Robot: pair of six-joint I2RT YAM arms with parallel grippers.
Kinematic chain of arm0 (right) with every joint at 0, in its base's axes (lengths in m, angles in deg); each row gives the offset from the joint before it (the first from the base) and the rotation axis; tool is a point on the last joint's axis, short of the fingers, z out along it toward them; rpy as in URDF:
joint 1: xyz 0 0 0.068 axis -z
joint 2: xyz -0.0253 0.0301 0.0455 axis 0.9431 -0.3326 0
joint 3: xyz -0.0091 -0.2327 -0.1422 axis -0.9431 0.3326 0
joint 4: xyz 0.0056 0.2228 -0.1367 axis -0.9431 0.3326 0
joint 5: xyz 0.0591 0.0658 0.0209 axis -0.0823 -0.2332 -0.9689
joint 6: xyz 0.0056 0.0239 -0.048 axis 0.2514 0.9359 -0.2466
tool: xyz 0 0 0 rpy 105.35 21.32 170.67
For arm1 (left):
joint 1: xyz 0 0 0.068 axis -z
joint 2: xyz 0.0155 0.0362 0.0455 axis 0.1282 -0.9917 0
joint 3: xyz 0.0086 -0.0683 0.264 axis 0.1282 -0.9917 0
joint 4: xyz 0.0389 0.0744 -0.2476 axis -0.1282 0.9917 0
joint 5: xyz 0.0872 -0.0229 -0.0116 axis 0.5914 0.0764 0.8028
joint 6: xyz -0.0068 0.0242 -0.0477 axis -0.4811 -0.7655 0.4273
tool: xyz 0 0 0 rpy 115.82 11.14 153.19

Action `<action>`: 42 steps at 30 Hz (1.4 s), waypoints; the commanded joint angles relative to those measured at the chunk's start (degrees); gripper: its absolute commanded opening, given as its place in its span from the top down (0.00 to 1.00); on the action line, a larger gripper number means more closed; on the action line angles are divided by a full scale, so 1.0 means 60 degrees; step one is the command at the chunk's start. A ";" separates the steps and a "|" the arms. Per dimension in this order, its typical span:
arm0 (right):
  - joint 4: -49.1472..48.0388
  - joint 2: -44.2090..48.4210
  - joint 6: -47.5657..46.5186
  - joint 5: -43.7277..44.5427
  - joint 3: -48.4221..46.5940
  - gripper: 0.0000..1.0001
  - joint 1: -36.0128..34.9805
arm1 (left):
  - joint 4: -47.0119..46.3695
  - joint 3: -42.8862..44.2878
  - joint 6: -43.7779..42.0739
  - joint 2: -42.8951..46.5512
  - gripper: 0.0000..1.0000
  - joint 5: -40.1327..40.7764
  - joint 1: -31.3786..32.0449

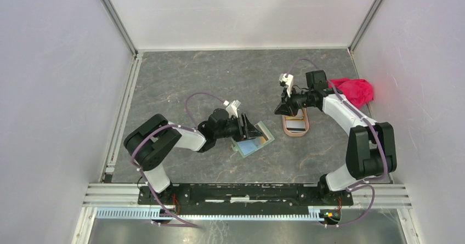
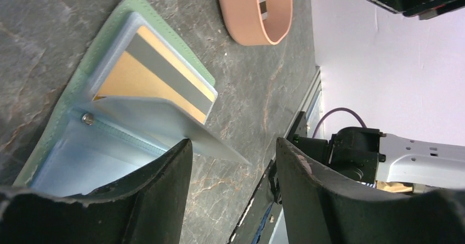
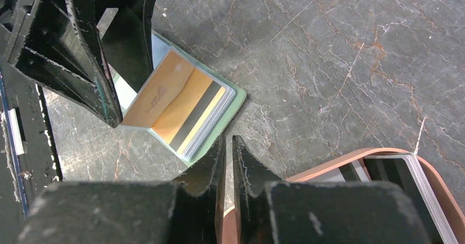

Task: Put the credit cards into the card holder
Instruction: Open the card holder at the center of the board.

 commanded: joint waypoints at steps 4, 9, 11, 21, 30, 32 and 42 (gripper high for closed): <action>0.0054 0.0269 -0.0271 -0.0483 0.0042 0.85 0.0231 | -0.0518 0.0395 -0.0309 0.0385 0.29 -0.0240 0.0042; 0.0073 0.0294 -0.0301 -0.0542 0.0046 0.84 0.0295 | -0.0263 0.0489 -0.0555 0.0392 0.25 -0.0139 0.0041; 0.0082 0.0309 -0.0318 -0.0569 0.0050 0.84 0.0330 | -0.0439 0.0580 -0.0432 0.0187 0.25 -0.0175 0.0041; 0.0211 0.0288 -0.0456 -0.0713 0.0053 0.84 0.0453 | -0.0101 0.0817 -0.0314 0.0423 0.39 0.0133 0.0041; 0.0580 0.0693 -0.1293 -0.0645 -0.0049 0.84 0.0746 | -0.0120 0.0447 -0.1592 0.1321 0.43 0.0992 0.0054; 0.0427 0.1175 -0.1637 -0.0315 0.0090 0.83 0.0949 | 0.1001 0.0385 -0.3067 0.2657 0.43 0.2075 0.0108; -0.0885 0.2944 -0.6287 0.0463 0.1134 0.02 0.1246 | 0.0859 -0.0605 -0.6862 0.5213 0.00 0.3361 -0.0474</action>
